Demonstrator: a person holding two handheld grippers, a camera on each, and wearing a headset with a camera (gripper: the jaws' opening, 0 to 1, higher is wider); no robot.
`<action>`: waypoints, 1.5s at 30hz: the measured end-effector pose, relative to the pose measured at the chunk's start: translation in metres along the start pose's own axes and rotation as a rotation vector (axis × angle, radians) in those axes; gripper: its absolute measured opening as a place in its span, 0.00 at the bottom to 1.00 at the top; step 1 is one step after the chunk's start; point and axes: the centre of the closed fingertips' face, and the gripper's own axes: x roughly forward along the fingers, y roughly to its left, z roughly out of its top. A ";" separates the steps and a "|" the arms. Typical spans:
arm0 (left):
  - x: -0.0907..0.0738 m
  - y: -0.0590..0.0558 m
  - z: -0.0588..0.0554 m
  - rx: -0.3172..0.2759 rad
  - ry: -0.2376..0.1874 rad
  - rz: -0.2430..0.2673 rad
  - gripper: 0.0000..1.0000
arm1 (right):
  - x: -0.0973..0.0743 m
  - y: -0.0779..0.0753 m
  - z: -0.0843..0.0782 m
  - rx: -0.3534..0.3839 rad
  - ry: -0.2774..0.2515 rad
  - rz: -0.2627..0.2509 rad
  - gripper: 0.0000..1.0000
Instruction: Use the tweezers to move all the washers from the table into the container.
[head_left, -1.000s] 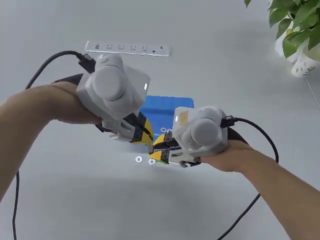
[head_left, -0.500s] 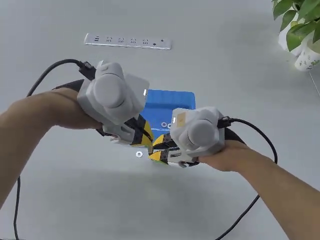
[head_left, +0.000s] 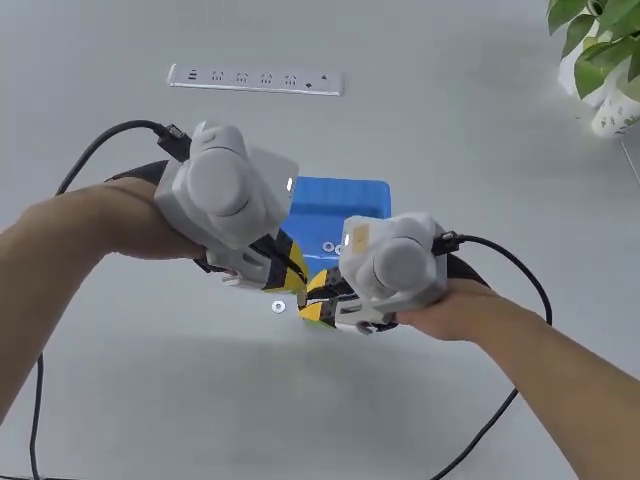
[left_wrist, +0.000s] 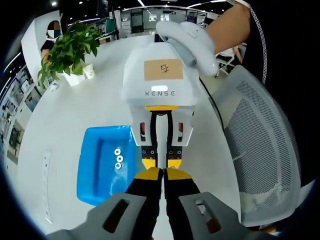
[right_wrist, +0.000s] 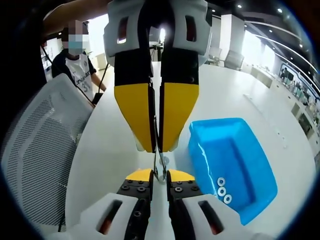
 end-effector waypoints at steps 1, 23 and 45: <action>0.000 0.000 0.000 -0.001 0.000 -0.001 0.04 | 0.000 0.000 0.000 0.000 0.001 0.001 0.11; 0.001 0.000 0.000 0.002 0.005 -0.010 0.04 | -0.001 0.002 -0.002 -0.006 0.004 0.005 0.10; -0.024 0.006 0.019 0.012 0.005 -0.013 0.04 | -0.023 -0.004 0.021 -0.012 -0.029 -0.014 0.10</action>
